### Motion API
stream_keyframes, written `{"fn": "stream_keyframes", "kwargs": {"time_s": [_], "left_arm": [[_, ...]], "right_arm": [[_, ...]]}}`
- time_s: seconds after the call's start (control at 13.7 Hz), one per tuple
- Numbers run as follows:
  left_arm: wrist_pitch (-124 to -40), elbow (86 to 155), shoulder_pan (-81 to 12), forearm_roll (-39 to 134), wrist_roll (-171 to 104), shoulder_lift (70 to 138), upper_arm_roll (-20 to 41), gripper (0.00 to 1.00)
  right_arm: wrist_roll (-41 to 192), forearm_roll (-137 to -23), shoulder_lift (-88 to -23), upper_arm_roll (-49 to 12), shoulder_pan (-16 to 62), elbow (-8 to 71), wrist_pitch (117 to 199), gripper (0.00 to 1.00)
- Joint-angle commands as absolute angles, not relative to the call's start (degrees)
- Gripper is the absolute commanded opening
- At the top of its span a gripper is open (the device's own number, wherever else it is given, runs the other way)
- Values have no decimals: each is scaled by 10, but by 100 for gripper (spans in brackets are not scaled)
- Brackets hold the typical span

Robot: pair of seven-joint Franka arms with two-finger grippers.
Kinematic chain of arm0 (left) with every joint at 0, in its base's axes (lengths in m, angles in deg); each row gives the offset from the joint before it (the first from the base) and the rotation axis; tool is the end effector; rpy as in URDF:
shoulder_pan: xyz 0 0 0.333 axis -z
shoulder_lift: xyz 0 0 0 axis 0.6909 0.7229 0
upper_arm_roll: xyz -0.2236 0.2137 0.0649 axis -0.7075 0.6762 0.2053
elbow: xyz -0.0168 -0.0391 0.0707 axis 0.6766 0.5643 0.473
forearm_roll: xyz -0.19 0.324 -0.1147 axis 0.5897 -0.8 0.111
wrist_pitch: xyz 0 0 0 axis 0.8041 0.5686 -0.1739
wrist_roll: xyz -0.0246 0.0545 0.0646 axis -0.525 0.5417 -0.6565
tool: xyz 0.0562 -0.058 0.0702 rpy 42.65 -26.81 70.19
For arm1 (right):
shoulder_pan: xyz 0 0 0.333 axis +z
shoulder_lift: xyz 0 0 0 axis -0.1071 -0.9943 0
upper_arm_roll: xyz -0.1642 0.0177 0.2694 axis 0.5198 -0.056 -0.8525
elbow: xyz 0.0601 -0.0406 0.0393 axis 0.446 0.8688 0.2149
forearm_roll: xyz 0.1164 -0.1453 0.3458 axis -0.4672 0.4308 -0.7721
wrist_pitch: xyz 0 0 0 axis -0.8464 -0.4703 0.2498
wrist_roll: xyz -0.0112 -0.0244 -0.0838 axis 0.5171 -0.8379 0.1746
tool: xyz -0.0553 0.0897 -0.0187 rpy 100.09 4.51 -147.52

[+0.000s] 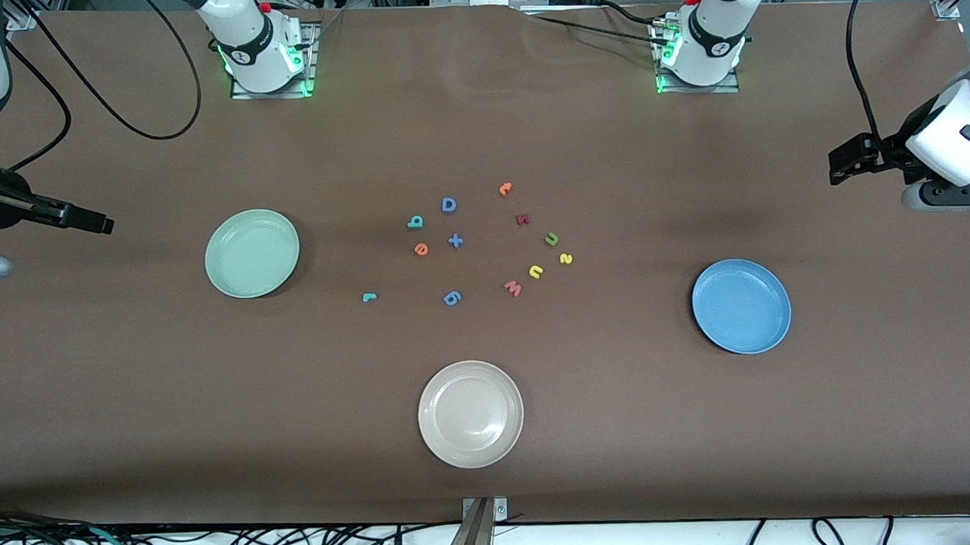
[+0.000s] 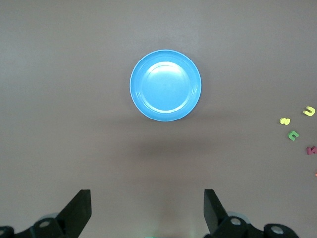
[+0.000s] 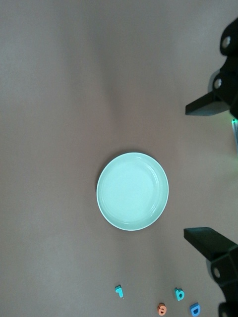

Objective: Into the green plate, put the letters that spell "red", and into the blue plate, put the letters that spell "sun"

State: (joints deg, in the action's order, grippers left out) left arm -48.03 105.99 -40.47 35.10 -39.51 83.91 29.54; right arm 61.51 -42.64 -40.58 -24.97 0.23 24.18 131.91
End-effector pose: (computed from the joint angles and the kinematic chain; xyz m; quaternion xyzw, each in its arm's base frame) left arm 0.5718 -0.0193 0.5971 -0.9972 0.0173 0.0660 0.0319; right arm 0.5876 -0.0547 0.5236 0.9877 -0.1248 -0.0939 0.0046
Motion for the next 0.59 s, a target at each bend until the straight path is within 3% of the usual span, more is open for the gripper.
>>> {"fn": "stream_keyframes", "kwargs": {"time_s": [0.0,0.51], "left_arm": [[-477,1044,-404,367,-391,847,297,100],[-477,1044,-404,367,-391,847,297,100]], "right_arm": [[615,-437,-400,-256,-5,239,1311,100],[619,-437,-400,-256,-6,238,1311,100]]}}
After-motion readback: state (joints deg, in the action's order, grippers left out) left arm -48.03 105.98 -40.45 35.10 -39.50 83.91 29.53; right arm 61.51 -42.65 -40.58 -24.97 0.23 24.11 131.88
